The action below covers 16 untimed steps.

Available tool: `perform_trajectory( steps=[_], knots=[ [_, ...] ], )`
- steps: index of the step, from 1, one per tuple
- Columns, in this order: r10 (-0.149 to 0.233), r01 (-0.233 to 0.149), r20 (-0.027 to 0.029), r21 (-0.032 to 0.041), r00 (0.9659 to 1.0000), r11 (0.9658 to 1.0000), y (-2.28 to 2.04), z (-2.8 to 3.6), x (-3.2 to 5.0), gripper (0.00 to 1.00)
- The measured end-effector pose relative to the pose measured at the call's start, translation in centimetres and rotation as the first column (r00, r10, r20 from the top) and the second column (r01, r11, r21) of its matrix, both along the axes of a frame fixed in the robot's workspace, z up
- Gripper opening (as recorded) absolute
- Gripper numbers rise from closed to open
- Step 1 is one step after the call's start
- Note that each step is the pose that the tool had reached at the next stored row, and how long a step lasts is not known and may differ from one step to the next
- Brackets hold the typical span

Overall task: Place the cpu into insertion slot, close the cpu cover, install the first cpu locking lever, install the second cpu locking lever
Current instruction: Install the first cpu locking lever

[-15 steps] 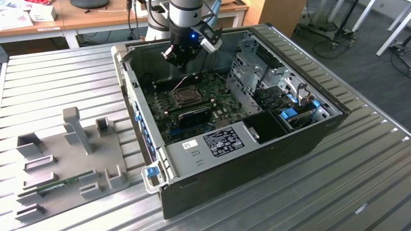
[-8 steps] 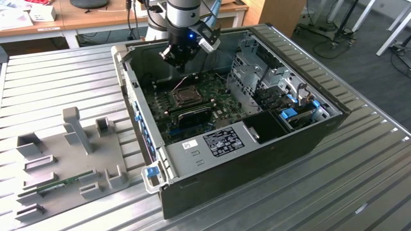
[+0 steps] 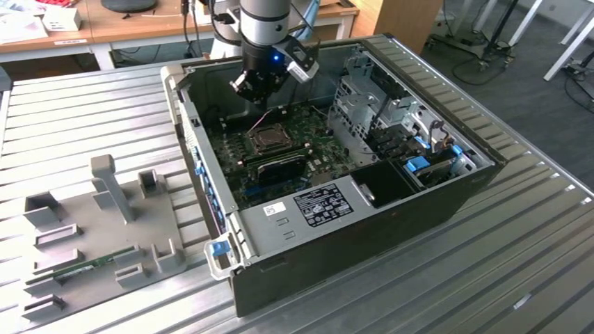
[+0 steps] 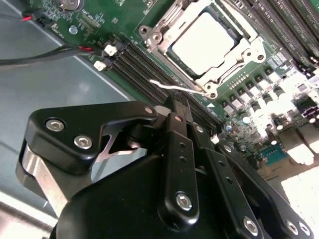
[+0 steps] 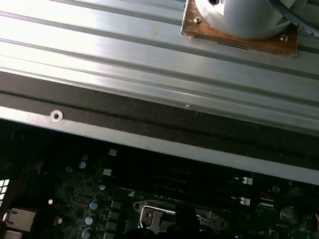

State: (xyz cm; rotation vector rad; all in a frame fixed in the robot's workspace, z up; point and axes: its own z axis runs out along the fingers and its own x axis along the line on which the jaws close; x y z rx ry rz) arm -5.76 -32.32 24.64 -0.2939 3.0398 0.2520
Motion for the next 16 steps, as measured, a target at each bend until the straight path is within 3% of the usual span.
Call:
perform_trajectory(
  steps=[11,16],
  knots=[
    [0.000,0.000,0.0075,-0.0004,1.0000,1.0000,-0.03,-1.82,-0.35,0.10],
    [0.000,0.000,0.0115,-0.0003,0.9999,1.0000,0.53,-1.97,-0.35,0.10]
  ],
)
